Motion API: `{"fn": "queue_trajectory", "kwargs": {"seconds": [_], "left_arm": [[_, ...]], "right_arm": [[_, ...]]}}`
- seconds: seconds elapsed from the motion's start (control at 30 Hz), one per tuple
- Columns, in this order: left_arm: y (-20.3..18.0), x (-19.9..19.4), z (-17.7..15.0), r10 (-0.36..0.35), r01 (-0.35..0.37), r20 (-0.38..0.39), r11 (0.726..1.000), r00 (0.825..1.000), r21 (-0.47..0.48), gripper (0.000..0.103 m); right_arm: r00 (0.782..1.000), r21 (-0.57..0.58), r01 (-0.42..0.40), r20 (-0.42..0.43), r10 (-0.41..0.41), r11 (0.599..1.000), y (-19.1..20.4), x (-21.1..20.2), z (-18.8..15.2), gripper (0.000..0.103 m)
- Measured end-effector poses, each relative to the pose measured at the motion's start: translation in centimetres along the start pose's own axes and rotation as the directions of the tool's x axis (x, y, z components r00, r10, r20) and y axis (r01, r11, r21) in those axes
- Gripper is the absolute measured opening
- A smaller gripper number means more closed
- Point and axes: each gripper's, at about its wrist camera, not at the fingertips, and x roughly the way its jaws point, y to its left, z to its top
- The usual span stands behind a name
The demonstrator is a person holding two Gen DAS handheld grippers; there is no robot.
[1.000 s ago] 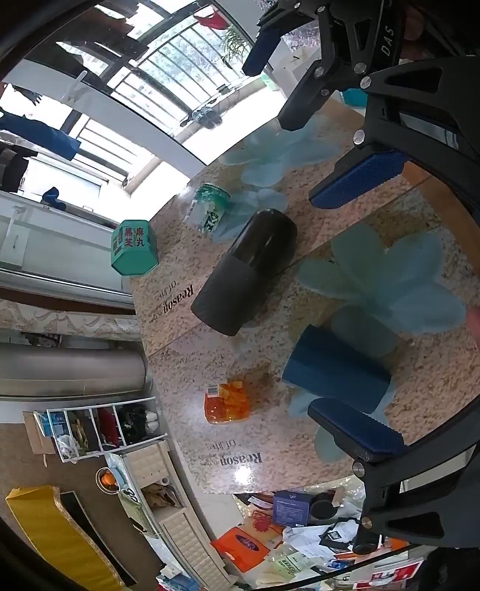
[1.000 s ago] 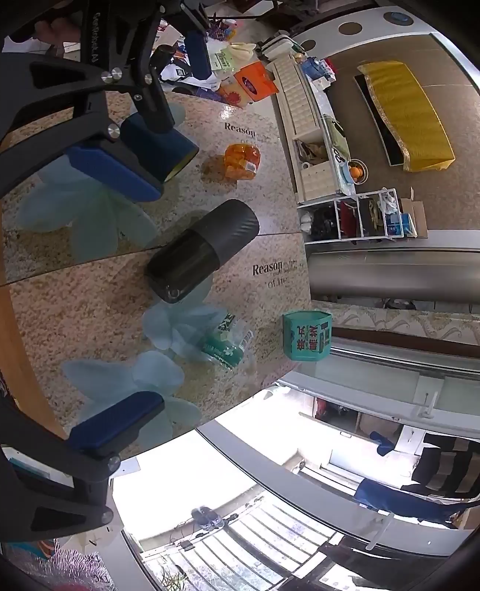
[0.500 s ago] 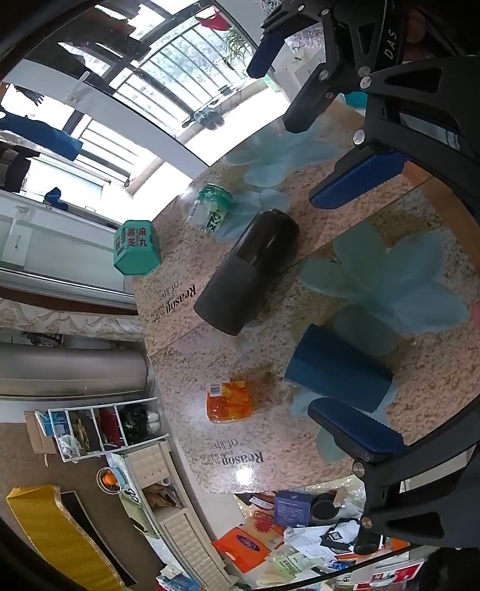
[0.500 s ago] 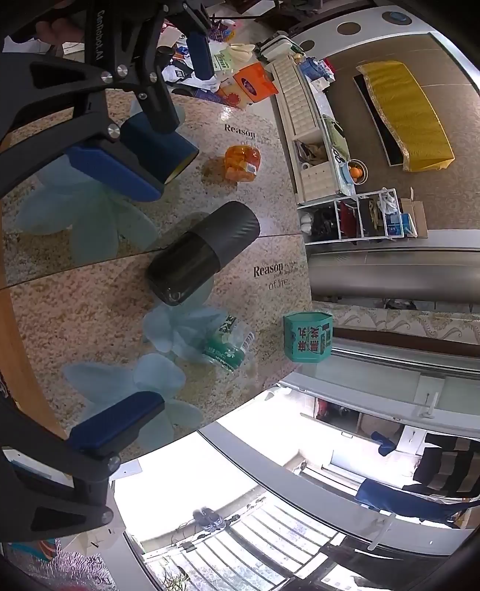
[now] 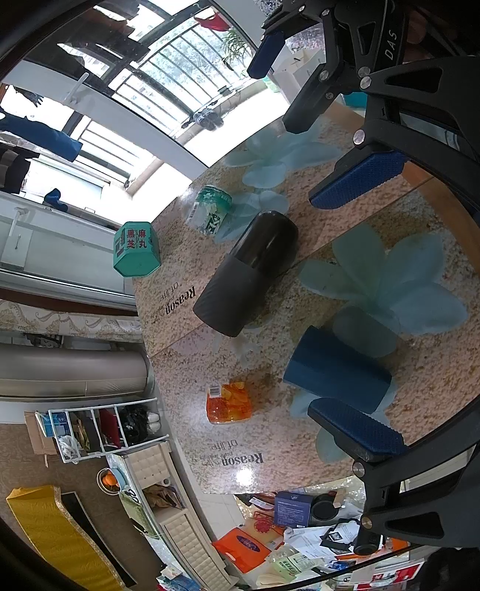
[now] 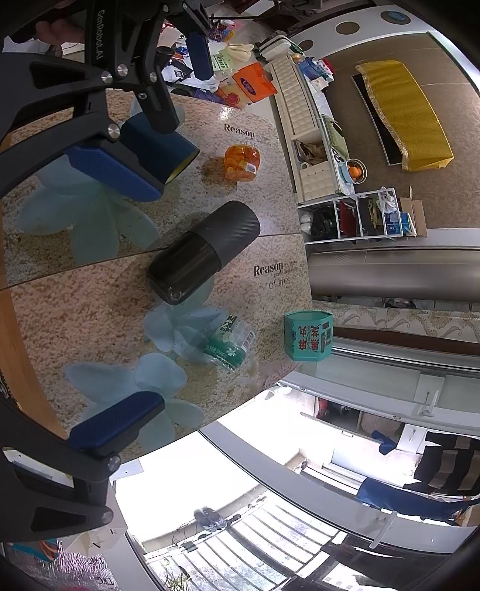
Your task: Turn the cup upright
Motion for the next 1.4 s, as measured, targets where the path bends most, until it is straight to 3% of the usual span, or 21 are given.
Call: {"fn": "queue_trajectory", "kwargs": {"seconds": [0.73, 1.07, 1.4], "left_arm": [[-0.6, -0.6, 0.1, -0.010, 0.010, 0.008, 1.000, 1.000, 0.017, 0.103], [1.0, -1.5, 0.6, 0.047, -0.053, 0.053, 0.991, 0.998, 0.119, 0.103], [5.4, -1.7, 3.0, 0.046, -0.039, -0.016, 0.955, 0.999, 0.294, 0.103]], "right_arm": [[1.000, -0.001, 0.000, -0.001, 0.000, 1.000, -0.1, -0.2, -0.1, 0.103], [1.000, 0.004, -0.002, -0.015, 0.002, 1.000, 0.3, -0.2, -0.8, 0.103], [0.998, 0.028, -0.010, -0.068, 0.011, 1.000, 1.4, 0.3, -1.5, 0.103]]}}
